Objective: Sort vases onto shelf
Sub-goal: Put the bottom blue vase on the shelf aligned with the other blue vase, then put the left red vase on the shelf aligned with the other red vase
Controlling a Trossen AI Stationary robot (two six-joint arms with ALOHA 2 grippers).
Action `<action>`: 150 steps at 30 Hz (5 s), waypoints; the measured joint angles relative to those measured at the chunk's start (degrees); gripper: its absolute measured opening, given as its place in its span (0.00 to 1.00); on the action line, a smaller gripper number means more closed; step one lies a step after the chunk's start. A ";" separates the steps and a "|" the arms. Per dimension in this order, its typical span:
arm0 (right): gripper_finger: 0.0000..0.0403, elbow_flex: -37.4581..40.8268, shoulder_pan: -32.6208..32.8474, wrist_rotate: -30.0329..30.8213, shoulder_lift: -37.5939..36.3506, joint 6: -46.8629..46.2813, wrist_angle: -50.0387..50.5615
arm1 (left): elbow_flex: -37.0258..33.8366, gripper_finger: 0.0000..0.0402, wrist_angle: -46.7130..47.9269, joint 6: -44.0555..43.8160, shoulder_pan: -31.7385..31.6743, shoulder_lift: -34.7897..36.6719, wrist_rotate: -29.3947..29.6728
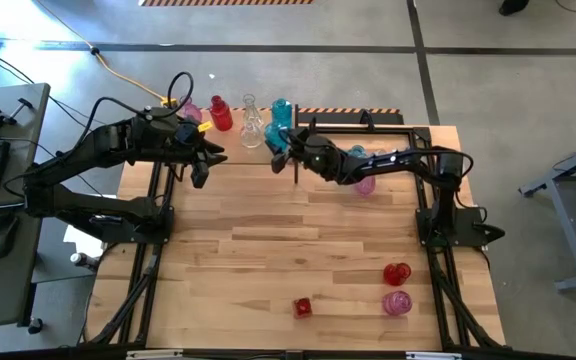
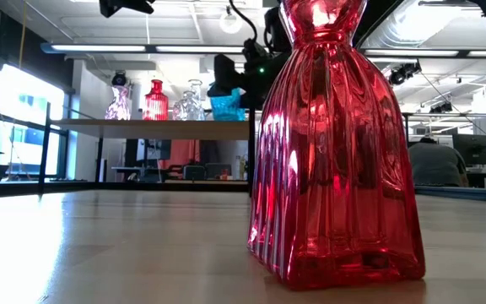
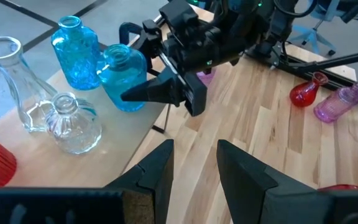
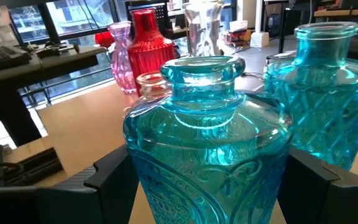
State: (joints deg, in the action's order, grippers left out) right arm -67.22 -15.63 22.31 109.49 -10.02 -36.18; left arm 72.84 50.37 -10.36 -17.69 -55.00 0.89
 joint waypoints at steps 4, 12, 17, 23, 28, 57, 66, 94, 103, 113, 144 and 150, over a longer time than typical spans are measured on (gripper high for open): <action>0.69 -0.02 -0.56 0.02 0.00 -0.07 0.02 | 0.00 0.28 -0.02 0.05 0.00 0.00 0.00; 0.69 -0.08 -0.62 0.10 -0.01 -0.43 1.47 | 0.00 0.28 -0.09 -0.01 0.00 0.00 0.00; 0.69 -0.11 -0.62 0.09 -0.02 -0.39 1.89 | 0.00 0.28 -0.10 0.01 0.00 0.00 0.00; 0.69 -0.13 -0.61 1.30 -0.09 -0.44 2.43 | 0.00 0.28 -0.11 -0.01 0.00 0.00 0.00; 0.69 -0.15 -0.62 2.88 -0.11 -0.44 2.78 | 0.00 0.28 -0.09 -0.01 0.00 0.00 0.00; 0.74 -0.13 -1.80 -0.11 -0.18 -4.58 3.67 | 0.00 0.28 -0.09 -0.01 0.00 0.00 0.00; 0.82 -0.11 -1.78 -0.19 -0.17 -5.41 3.83 | 0.00 0.28 -0.09 -0.01 -0.02 0.00 0.00; 0.92 -0.39 -1.82 -0.28 0.04 -6.34 2.41 | 0.00 0.28 -0.11 -0.01 0.00 0.00 0.00; 0.98 -0.48 -1.91 -0.92 0.04 -6.15 2.25 | 0.00 0.28 -0.11 -0.01 -0.02 0.00 0.00; 0.97 -0.50 -2.00 -1.18 -1.11 -4.23 1.14 | 0.00 0.28 -0.12 0.00 -0.02 -0.02 -0.01; 0.97 -0.59 -2.50 -2.12 -8.04 4.74 -0.16 | 0.00 0.28 -0.19 -0.01 0.00 -0.02 -0.02; 0.97 -0.59 -2.18 -5.39 -12.95 4.90 6.71 | 0.00 0.28 -0.22 0.00 -0.02 -0.02 -0.02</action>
State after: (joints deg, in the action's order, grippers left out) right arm -67.81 -17.81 16.91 96.54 -5.12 -29.48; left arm 72.84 50.15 -10.35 -17.71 -55.02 0.87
